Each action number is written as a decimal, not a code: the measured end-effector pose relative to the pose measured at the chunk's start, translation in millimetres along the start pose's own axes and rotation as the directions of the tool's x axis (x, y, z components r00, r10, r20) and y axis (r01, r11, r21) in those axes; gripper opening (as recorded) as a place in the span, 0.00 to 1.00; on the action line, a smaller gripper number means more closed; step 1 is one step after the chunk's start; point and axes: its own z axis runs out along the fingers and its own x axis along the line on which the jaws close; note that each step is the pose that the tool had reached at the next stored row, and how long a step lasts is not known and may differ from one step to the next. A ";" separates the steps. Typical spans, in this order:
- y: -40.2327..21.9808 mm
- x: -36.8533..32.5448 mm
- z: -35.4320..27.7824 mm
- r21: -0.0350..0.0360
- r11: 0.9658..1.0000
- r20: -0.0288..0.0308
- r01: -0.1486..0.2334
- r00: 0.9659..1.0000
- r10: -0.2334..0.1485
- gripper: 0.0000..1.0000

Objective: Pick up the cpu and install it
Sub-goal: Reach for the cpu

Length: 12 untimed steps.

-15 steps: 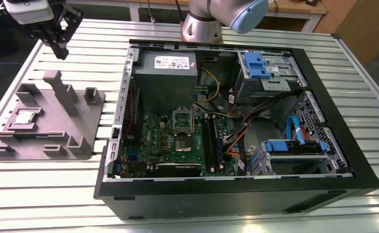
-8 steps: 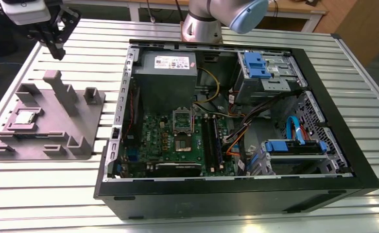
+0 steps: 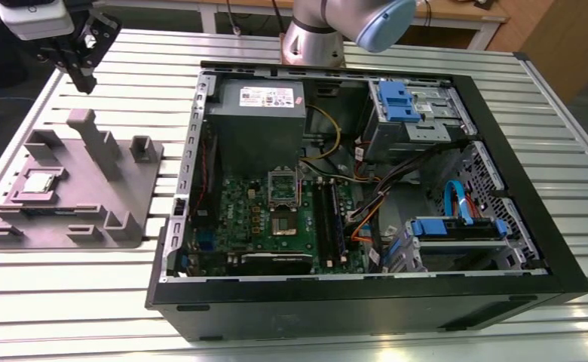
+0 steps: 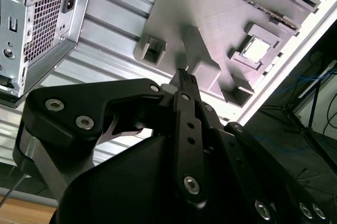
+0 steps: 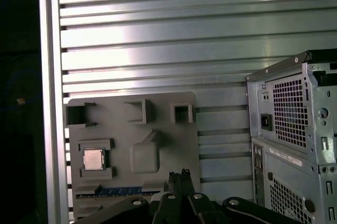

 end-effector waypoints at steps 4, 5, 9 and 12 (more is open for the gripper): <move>0.0 0.0 0.1 0.000 1.000 0.000 0.000 1.000 0.000 0.10; -0.1 0.4 0.2 0.000 1.000 0.000 0.000 1.000 0.000 0.10; -0.2 2.9 0.3 0.000 1.000 0.000 0.000 1.000 0.000 0.10; -0.4 4.6 0.5 0.000 1.000 -0.001 0.000 1.000 0.000 0.10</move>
